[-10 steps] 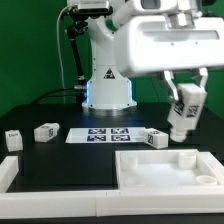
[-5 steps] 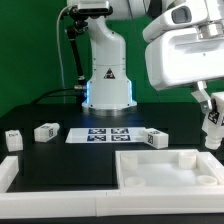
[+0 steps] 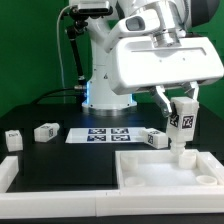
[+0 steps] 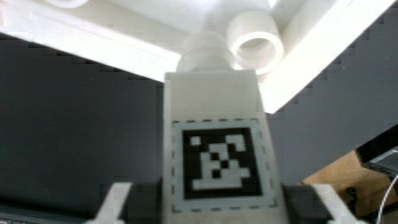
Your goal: Assemble square table
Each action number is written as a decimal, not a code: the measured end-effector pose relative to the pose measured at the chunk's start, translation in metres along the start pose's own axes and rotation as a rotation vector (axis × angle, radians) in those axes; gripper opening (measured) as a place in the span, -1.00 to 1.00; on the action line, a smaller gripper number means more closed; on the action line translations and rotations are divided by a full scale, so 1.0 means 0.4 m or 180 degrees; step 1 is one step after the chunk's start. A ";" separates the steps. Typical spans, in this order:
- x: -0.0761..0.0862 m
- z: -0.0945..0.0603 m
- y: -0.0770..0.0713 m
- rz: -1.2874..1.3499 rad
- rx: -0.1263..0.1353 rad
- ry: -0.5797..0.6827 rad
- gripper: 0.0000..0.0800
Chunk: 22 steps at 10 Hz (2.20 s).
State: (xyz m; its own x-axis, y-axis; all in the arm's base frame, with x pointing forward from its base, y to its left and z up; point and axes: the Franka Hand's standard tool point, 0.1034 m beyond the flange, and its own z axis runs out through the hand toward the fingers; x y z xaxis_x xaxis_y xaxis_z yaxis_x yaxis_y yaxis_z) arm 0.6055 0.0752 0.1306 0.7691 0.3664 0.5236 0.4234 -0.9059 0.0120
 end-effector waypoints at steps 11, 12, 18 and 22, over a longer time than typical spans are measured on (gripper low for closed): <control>0.006 0.097 -0.092 0.0233 0.0276 -0.0073 -0.27; 0.005 0.102 -0.089 0.0247 0.0278 -0.0073 -0.27; 0.022 0.134 -0.067 0.0330 0.0265 0.0001 -0.27; 0.000 0.147 -0.064 0.0357 0.0240 -0.0001 -0.27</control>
Offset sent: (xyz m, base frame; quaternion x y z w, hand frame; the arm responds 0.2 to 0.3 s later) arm 0.0078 0.0385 -0.0132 0.0791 -0.0016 0.0388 0.9961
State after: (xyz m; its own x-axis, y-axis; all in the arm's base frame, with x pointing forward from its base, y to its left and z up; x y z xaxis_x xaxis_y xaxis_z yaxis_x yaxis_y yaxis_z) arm 0.6229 0.1108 0.0801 0.8139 0.2638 0.5177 0.3694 -0.9227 -0.1106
